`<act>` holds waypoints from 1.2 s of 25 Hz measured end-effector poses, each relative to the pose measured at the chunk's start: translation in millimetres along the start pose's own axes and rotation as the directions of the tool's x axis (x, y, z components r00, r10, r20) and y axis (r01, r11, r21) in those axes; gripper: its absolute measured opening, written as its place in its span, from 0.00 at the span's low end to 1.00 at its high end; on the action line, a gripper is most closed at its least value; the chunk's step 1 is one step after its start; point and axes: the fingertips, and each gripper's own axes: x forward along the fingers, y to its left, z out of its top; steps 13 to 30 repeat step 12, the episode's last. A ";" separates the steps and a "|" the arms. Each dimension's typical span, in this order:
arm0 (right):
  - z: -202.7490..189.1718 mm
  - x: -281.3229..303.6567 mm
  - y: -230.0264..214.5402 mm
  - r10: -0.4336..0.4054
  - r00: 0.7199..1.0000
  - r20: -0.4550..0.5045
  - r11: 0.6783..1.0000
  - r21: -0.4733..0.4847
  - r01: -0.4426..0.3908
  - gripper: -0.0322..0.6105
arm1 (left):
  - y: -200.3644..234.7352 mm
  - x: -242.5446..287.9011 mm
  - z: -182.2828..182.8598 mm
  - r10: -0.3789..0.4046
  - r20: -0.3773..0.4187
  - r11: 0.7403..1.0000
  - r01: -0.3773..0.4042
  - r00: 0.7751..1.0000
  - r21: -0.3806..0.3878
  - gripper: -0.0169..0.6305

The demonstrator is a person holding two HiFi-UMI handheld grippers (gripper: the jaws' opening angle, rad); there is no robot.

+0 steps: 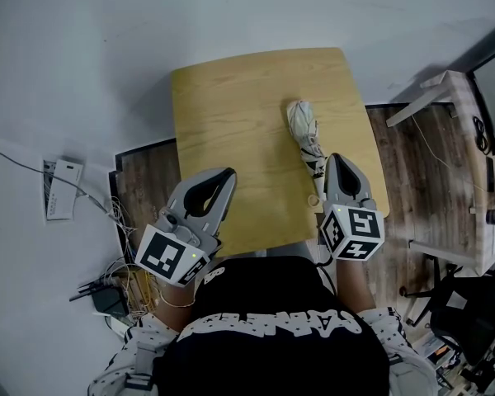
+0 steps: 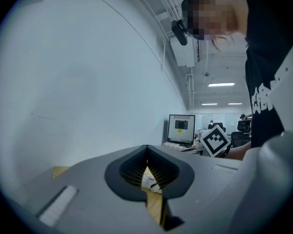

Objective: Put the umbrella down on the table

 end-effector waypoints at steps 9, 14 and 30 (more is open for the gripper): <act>3.0 2.0 -1.8 0.000 1.000 -0.012 1.000 -0.006 0.000 0.07 | 2.6 2.4 0.8 0.013 0.001 1.000 -0.013 1.000 -0.013 0.02; 1.8 2.0 -2.7 -0.002 1.000 -0.018 1.000 -0.005 0.002 0.07 | 1.9 2.4 0.2 0.012 0.001 1.000 -0.012 1.000 -0.017 0.02; 1.8 2.0 -2.7 -0.002 1.000 -0.018 1.000 -0.005 0.002 0.07 | 1.9 2.4 0.2 0.012 0.001 1.000 -0.012 1.000 -0.017 0.02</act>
